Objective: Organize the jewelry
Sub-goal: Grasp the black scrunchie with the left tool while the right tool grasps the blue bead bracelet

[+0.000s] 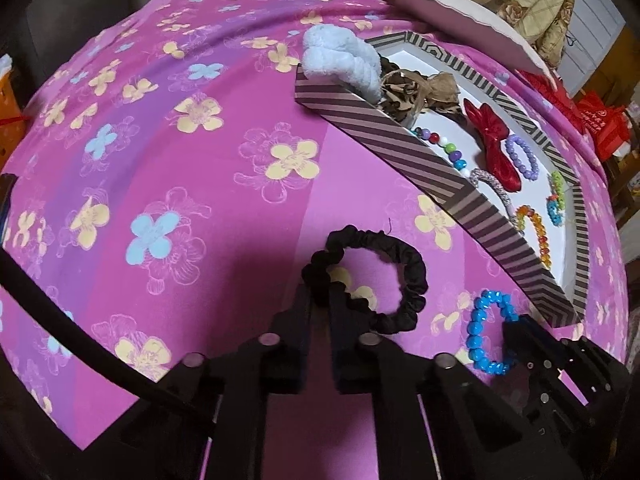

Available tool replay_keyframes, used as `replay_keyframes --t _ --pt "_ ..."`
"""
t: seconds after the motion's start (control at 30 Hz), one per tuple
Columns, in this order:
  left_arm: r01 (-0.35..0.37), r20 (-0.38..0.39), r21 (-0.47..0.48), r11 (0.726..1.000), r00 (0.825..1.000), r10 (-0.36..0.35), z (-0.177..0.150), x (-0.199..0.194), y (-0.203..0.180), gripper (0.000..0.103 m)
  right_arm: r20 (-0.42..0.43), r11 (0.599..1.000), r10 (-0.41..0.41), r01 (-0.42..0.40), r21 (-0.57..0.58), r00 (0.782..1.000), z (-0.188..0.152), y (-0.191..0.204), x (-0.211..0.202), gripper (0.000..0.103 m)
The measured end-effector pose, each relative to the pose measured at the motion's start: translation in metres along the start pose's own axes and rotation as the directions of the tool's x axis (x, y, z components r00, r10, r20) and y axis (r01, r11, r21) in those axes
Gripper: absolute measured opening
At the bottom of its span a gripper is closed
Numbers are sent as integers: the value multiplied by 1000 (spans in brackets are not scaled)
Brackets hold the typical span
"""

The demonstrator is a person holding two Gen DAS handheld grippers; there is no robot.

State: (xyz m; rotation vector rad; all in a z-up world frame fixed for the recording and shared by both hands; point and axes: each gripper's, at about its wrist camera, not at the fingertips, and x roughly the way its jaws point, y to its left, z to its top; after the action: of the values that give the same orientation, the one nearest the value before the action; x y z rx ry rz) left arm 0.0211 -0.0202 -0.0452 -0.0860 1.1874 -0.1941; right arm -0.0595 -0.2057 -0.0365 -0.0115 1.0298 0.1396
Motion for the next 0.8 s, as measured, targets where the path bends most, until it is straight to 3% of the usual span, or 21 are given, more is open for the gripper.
replay_keyframes --t 0.47,0.8 --pt "75 67 8 997 995 -75 4 -43 -2 16 78 997 75 -75 7 994 5 2 -47 8" --pt "110 94 52 993 989 -115 10 -73 -17 16 150 997 71 -71 -4 986 21 -9 -93 8"
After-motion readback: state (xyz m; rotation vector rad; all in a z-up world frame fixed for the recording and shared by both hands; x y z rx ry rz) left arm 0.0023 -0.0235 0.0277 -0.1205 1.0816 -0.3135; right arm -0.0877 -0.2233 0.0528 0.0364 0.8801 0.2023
